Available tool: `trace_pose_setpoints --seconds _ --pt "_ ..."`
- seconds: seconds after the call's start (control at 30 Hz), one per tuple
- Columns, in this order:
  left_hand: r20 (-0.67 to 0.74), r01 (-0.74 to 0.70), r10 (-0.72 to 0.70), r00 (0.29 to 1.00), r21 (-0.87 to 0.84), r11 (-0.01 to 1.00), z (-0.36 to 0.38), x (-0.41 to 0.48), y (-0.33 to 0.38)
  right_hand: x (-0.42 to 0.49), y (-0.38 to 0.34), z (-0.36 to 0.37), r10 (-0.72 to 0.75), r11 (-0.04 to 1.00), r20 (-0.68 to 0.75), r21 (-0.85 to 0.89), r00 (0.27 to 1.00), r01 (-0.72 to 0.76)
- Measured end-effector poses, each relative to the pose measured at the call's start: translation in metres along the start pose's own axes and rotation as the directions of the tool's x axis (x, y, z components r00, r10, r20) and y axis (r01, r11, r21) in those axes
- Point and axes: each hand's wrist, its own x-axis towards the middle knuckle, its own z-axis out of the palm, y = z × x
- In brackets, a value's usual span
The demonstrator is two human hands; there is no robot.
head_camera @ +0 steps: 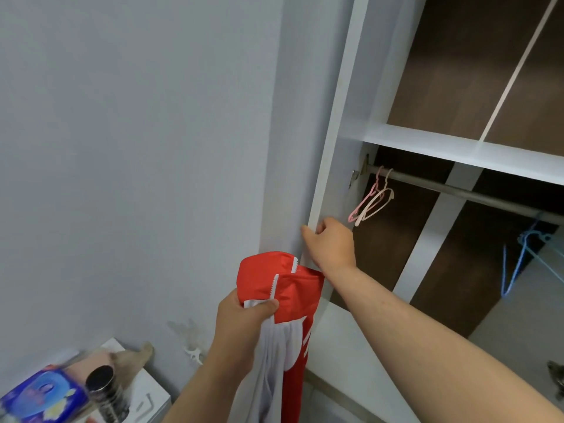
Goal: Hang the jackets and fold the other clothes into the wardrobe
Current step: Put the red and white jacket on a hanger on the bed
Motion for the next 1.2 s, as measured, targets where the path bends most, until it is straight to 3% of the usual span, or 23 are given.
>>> trace_pose_setpoints --seconds 0.23,0.4,0.53,0.77,1.03,1.2 --pt "-0.027 0.002 -0.003 1.000 -0.029 1.000 -0.008 0.000 0.003 0.010 -0.010 0.009 -0.110 0.983 0.051 -0.144 0.993 0.116" --pt "-0.014 0.008 -0.008 1.000 -0.048 0.999 -0.010 0.000 -0.001 0.002 -0.005 0.005 -0.085 0.987 0.074 -0.130 0.994 0.094" --pt "0.012 0.012 -0.011 1.000 -0.048 0.999 -0.003 -0.002 -0.005 -0.021 0.018 -0.016 -0.021 0.990 0.171 0.138 0.985 -0.003" --pt "0.212 0.038 -0.047 0.976 0.048 0.998 0.055 -0.012 -0.004 -0.080 0.074 -0.075 0.076 0.867 0.333 0.443 0.940 -0.227" --pt "0.372 0.043 -0.071 0.926 0.081 0.996 0.161 -0.006 -0.027 -0.083 0.161 -0.155 0.337 0.724 0.172 0.581 0.925 -0.372" --pt "0.440 0.081 -0.111 0.891 0.087 0.993 0.230 0.001 -0.052 -0.069 0.216 -0.201 0.440 0.718 0.036 0.586 0.898 -0.375"
